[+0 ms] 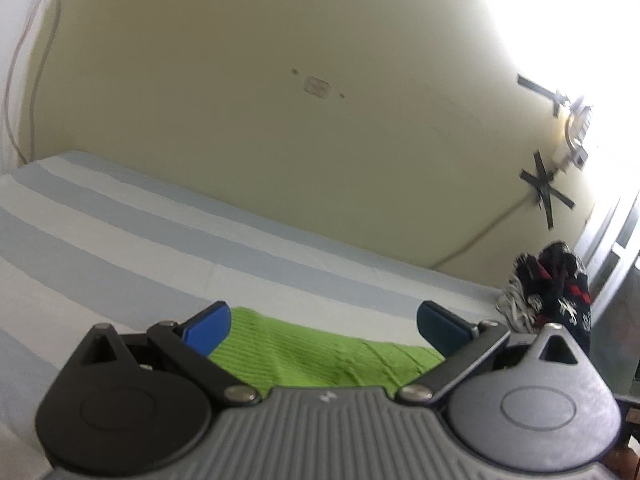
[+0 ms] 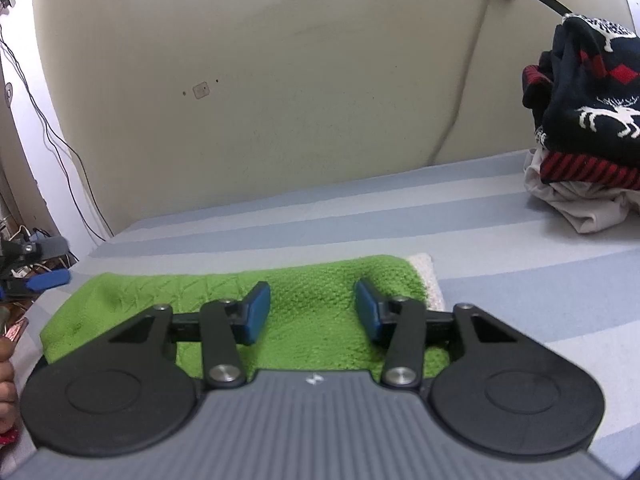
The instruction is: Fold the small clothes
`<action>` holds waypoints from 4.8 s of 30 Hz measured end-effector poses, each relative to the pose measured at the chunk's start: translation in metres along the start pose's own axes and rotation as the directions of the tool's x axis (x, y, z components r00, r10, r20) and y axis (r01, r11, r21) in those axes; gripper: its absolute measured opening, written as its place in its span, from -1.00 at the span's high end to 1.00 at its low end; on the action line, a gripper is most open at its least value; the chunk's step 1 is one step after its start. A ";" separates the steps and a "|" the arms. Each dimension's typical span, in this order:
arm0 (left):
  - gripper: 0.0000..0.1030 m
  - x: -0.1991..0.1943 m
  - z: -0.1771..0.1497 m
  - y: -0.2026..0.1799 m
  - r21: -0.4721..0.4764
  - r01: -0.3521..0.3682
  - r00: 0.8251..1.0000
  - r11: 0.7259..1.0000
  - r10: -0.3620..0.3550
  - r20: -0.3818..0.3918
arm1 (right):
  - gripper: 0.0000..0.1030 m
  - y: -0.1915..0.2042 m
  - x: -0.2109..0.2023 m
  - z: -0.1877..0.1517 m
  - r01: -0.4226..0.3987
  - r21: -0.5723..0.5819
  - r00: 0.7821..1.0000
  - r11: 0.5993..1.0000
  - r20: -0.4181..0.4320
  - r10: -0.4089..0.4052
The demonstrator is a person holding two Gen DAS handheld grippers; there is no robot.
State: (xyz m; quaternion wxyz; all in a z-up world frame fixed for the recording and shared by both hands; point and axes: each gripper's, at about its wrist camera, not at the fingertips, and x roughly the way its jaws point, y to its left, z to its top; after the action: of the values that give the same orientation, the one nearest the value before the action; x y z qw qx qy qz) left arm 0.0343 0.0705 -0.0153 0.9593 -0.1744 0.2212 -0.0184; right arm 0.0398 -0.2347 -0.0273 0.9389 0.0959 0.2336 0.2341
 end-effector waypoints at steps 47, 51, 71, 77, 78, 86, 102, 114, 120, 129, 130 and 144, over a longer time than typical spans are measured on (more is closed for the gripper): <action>-1.00 0.036 -0.043 -0.074 0.325 -0.025 0.982 0.946 0.084 -0.170 | -0.43 0.025 -0.037 -0.023 0.021 -0.199 0.999 0.980 -0.022 -0.026; -1.00 0.036 -0.042 -0.073 0.323 -0.020 0.982 0.946 0.079 -0.172 | -0.45 0.009 -0.042 -0.020 -0.059 -0.082 0.998 0.995 0.000 0.059; -1.00 0.037 -0.040 -0.065 0.307 0.010 0.983 0.952 0.048 -0.180 | -0.59 0.010 -0.047 -0.027 -0.090 -0.063 0.996 0.994 0.010 0.090; -1.00 0.034 -0.039 -0.060 0.271 0.028 0.986 0.962 0.018 -0.165 | -0.61 0.008 -0.048 -0.027 -0.095 -0.060 0.995 0.994 0.011 0.096; -1.00 0.033 -0.039 -0.059 0.265 0.031 0.987 0.964 0.013 -0.162 | -0.61 0.008 -0.048 -0.027 -0.095 -0.060 0.995 0.994 0.011 0.096; -1.00 0.032 -0.039 -0.058 0.262 0.036 0.987 0.964 0.007 -0.161 | -0.62 0.008 -0.048 -0.027 -0.098 -0.057 0.995 0.994 0.012 0.099; -1.00 0.033 -0.038 -0.059 0.264 0.037 0.986 0.964 0.007 -0.166 | -0.63 0.007 -0.049 -0.027 -0.100 -0.052 0.995 0.994 0.014 0.101; -1.00 0.033 -0.038 -0.059 0.262 0.039 0.986 0.964 0.006 -0.166 | -0.64 0.007 -0.049 -0.027 -0.102 -0.050 0.995 0.994 0.015 0.103; -1.00 0.021 -0.032 -0.045 0.185 0.092 0.988 0.978 -0.068 -0.135 | -0.64 -0.021 -0.069 -0.020 -0.167 0.182 0.985 0.969 0.068 0.157; -0.95 0.006 -0.034 -0.057 0.231 0.283 0.955 0.931 -0.251 -0.156 | -0.56 -0.049 -0.078 -0.029 -0.043 0.357 0.994 0.933 -0.081 0.077; -0.93 0.007 -0.035 -0.060 0.236 0.314 0.944 0.920 -0.275 -0.181 | -0.55 -0.044 -0.076 -0.030 -0.044 0.346 0.994 0.937 -0.080 0.077; -0.87 0.011 -0.022 -0.038 0.088 0.390 0.896 0.917 -0.356 -0.265 | 0.52 0.070 -0.046 0.022 -0.194 0.188 0.975 0.963 -0.072 0.211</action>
State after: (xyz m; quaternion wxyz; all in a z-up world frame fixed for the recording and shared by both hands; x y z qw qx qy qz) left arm 0.0359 0.0263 -0.0254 0.9132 -0.1431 0.2977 -0.2386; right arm -0.0129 -0.1975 0.0302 0.8857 0.1929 0.2855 0.3112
